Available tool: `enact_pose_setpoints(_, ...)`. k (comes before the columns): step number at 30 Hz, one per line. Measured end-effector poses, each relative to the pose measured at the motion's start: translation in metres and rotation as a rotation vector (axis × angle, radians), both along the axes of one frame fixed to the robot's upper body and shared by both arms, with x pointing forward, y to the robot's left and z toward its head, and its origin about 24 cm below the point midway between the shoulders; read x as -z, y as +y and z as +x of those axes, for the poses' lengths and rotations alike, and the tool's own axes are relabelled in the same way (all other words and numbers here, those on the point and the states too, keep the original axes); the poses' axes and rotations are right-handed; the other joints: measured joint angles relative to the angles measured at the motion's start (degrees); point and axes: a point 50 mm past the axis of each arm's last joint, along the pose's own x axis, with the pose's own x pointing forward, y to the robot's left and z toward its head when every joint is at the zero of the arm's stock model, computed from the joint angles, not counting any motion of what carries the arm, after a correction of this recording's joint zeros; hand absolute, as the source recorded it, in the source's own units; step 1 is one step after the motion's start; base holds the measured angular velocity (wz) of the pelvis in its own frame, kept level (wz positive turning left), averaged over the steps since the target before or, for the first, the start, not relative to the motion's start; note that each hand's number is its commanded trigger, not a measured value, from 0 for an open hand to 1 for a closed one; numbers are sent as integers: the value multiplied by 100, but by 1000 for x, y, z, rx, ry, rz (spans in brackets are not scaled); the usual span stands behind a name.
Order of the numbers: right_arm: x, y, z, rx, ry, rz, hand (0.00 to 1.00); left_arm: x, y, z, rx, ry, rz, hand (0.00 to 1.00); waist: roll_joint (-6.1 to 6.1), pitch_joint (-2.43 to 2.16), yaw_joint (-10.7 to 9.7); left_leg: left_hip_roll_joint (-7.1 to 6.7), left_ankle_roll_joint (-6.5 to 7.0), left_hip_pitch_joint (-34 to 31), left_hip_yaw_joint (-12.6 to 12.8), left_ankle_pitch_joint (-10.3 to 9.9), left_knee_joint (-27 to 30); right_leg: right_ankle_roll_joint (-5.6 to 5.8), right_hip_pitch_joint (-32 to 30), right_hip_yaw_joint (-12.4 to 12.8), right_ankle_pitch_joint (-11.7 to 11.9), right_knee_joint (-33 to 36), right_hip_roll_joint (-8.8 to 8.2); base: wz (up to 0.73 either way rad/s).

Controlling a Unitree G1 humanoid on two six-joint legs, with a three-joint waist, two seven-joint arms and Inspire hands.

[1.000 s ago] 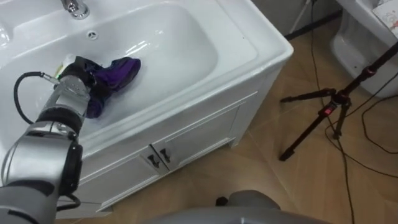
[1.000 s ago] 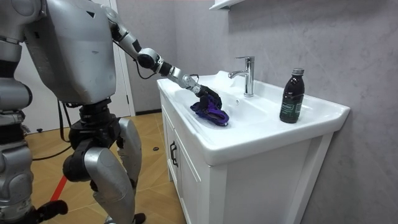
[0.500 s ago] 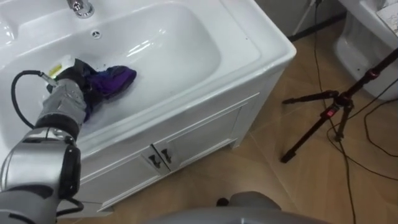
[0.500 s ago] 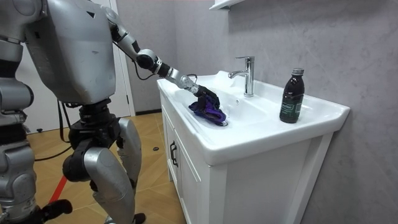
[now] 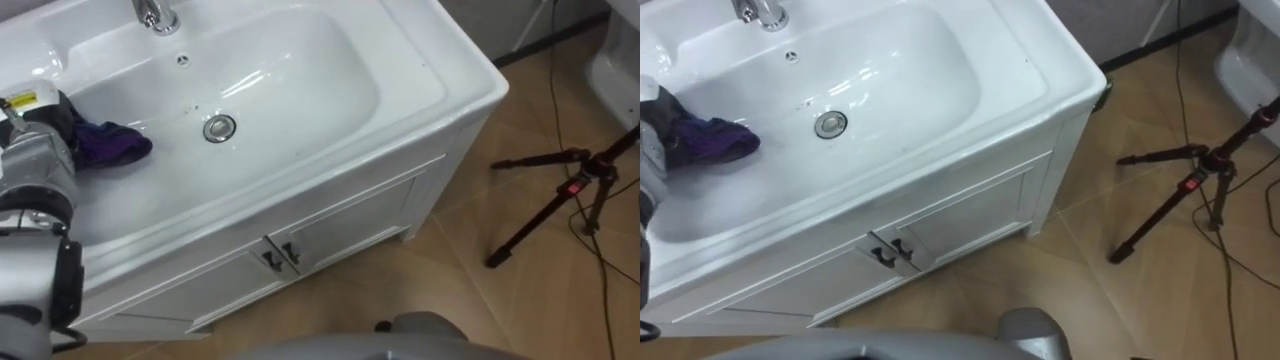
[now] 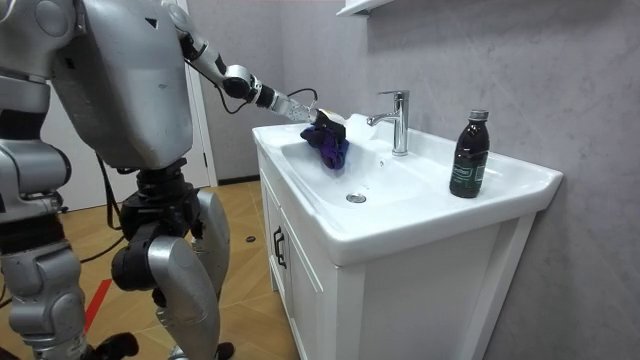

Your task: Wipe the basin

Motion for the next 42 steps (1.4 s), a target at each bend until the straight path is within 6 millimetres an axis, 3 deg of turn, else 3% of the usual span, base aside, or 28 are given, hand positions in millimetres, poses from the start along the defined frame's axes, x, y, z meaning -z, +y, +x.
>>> enact_pose_setpoints(8, -3, -8, 2, -11, 6, -58, 0, -13, -4, 9, 51, -18, 52, 100, 30, -1, 175, -3, -4, 9, -78, 2, 7, 2, 92, -49, 1, -89, -13, 6)
enact_pose_setpoints(14, -5, -14, -5, 51, 8, -101, 0, -22, 0, 11, 67, -44, 94, 100, 83, -42, 180, 3, -4, 32, -179, 3, 4, 1, 193, -221, 2, -209, -18, 11)
enact_pose_setpoints(21, -5, -13, -13, 66, 26, -103, 0, -41, 27, -2, -10, -61, 199, 100, 128, -58, 176, -10, -5, 126, -348, 3, -38, 14, 386, -358, -9, -303, -41, 11)
enact_pose_setpoints(30, -6, -15, -5, 57, -27, -127, 0, -38, 31, -9, -58, -86, 163, 100, 114, -12, 164, -29, -6, 184, -342, 3, -80, 39, 491, -436, -30, -296, -74, 10)
enact_pose_setpoints(39, -5, -14, -19, 65, 17, -116, 0, -29, 23, -11, -50, -100, 139, 100, 57, 39, -2, -63, -4, 217, -310, 4, -46, 71, 470, -398, -64, -219, -105, -1)
enact_pose_setpoints(42, -5, -13, -25, 70, 33, -106, 0, -29, 23, -11, -45, -120, 153, 100, 46, 33, -31, -64, -3, 280, -266, 4, -49, 72, 492, -334, -63, -214, -106, -15)
